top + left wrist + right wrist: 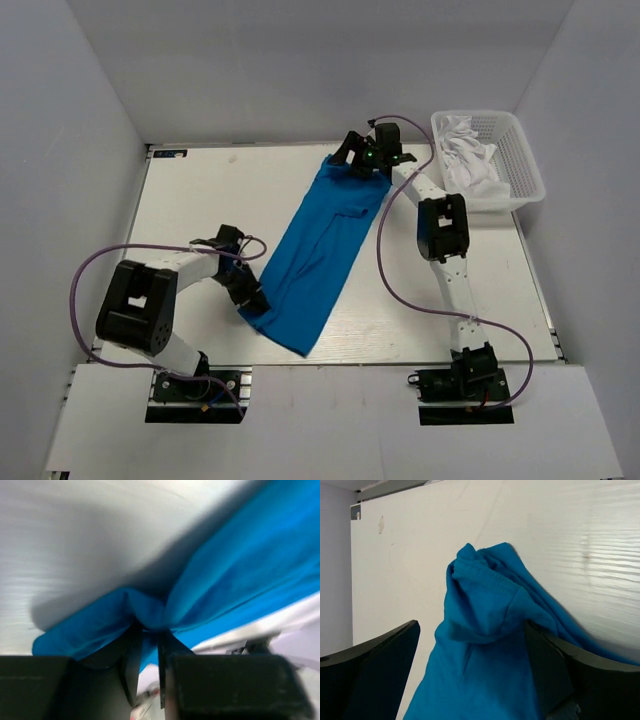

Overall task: Fold and stack the t-shirts
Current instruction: Rotate the tshirt 90 degrees

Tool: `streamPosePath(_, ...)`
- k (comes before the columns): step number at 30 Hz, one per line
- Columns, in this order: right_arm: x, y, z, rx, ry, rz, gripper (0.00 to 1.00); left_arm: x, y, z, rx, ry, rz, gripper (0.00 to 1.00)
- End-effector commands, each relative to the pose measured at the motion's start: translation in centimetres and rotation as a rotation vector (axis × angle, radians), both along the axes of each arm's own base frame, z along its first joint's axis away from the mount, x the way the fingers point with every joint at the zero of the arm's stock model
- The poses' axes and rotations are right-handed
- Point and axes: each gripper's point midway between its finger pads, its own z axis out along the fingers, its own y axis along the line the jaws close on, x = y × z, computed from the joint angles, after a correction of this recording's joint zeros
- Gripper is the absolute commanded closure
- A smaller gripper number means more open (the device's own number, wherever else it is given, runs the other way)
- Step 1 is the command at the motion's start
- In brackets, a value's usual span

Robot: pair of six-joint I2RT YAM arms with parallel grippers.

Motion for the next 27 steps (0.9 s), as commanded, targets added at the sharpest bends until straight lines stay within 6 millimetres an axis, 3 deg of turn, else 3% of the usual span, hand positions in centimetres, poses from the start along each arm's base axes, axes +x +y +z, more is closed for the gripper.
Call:
streamPosePath(1,-1.1,4.1,-0.9,-0.001,-0.051,0.067,0.10,-1.6,-2.6,-1.4,-0.047,0.044,-0.150,0.72)
streamPosePath(3,0.6,4.2,1.0,0.033,-0.120,0.028,0.10,-3.6,-4.8,-1.0,-0.102,0.075,-0.240,0.72)
streamPosePath(4,0.5,4.2,0.4,0.040,-0.099,0.018,0.10,-4.3,-5.5,-0.8,-0.119,0.083,-0.271,0.72)
streamPosePath(6,1.6,4.3,2.0,0.080,-0.146,-0.001,0.10,-5.5,-7.4,0.4,-0.163,0.055,-0.372,0.72)
streamPosePath(9,1.7,3.9,1.7,0.036,-0.164,0.003,0.10,-6.6,-11.9,4.1,-0.367,-0.037,-0.550,0.63)
streamPosePath(10,2.1,2.7,2.9,0.024,-0.191,0.001,0.10,-6.9,-13.1,5.3,-0.446,-0.054,-0.595,0.63)
streamPosePath(11,1.2,3.9,2.8,0.018,-0.193,0.035,0.10,-6.7,-13.6,6.0,-0.453,-0.074,-0.621,0.63)
streamPosePath(12,0.1,3.5,1.3,-0.024,-0.135,0.062,0.10,-6.3,-13.3,6.0,-0.425,-0.097,-0.650,0.59)
streamPosePath(13,0.0,3.0,2.8,-0.057,-0.177,0.077,0.10,-5.6,-12.8,6.3,-0.358,-0.105,-0.656,0.56)
streamPosePath(14,-0.2,2.7,3.2,-0.081,-0.190,0.086,0.10,-5.3,-12.6,6.6,-0.329,-0.117,-0.668,0.50)
streamPosePath(15,-0.7,1.9,2.2,-0.148,-0.198,0.111,0.10,-4.9,-12.4,6.8,-0.302,-0.125,-0.679,0.48)
streamPosePath(16,-0.8,1.5,3.5,-0.162,-0.215,0.106,0.10,-4.0,-12.5,7.7,-0.281,-0.174,-0.702,0.44)
streamPosePath(18,-1.0,0.4,5.7,-0.203,-0.260,0.114,0.10,-3.4,-11.9,8.7,-0.229,-0.203,-0.703,0.23)
streamPosePath(20,-1.9,0.1,7.8,-0.257,-0.271,0.108,0.10,-1.2,-10.8,9.6,-0.132,-0.265,-0.664,0.00)
streamPosePath(21,-2.6,-0.3,11.1,-0.288,-0.341,0.118,0.10,0.3,-9.4,9.4,-0.011,-0.316,-0.639,0.00)
streamPosePath(22,-2.7,-1.4,10.6,-0.341,-0.325,0.074,0.10,1.8,-8.9,10.2,0.058,-0.355,-0.597,0.00)
streamPosePath(23,-3.8,-1.2,10.6,-0.369,-0.309,0.082,0.10,2.3,-7.8,10.2,0.131,-0.353,-0.565,0.00)
streamPosePath(24,-5.1,-1.9,12.9,-0.377,-0.323,0.067,0.10,3.8,-6.7,10.3,0.208,-0.385,-0.513,0.00)
streamPosePath(25,-5.8,-2.9,11.6,-0.427,-0.287,0.044,0.10,4.6,-6.4,10.9,0.221,-0.400,-0.459,0.00)
streamPosePath(27,-9.2,-2.7,10.2,-0.470,-0.201,0.084,0.10,5.9,-6.4,11.8,0.210,-0.452,-0.396,0.00)
